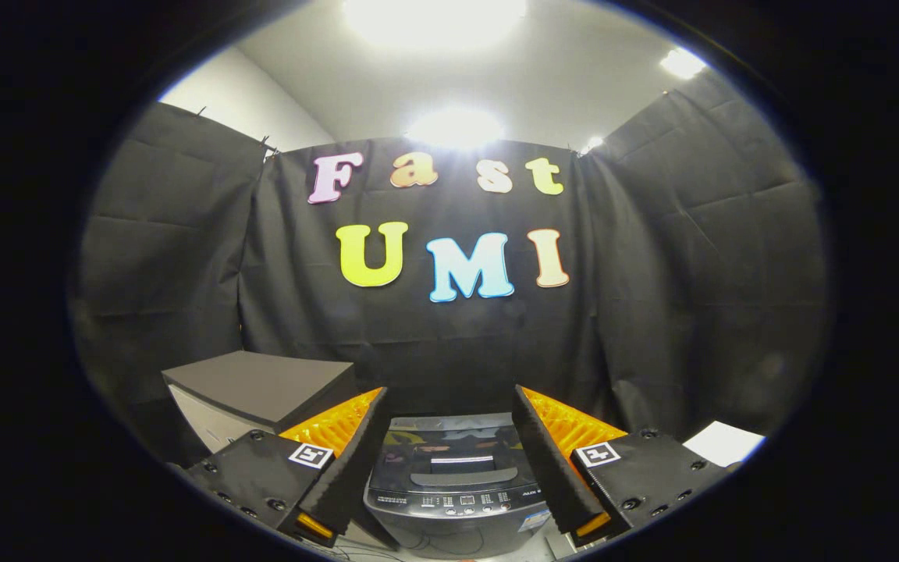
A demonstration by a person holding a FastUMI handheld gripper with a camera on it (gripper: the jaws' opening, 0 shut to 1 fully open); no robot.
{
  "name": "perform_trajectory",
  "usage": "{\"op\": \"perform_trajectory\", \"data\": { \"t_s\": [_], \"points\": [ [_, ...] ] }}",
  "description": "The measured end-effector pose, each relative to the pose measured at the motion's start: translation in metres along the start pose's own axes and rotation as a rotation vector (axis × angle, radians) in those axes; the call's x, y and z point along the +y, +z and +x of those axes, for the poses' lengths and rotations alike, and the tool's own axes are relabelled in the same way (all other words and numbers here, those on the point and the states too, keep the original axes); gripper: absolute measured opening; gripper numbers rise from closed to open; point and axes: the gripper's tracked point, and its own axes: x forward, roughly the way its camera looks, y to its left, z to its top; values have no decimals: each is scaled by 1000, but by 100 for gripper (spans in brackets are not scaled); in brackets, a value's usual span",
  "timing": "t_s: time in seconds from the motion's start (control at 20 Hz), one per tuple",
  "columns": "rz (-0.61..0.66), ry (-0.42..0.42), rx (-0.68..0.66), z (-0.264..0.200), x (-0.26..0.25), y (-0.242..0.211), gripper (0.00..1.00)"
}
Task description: Put the clothes into the washing machine and then close the washing machine lid.
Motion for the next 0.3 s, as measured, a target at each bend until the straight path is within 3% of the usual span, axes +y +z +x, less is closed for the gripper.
{"op": "perform_trajectory", "data": {
  "t_s": [0.3],
  "points": [
    [6,-16,-8,-10,-11,6,97]
  ]
}}
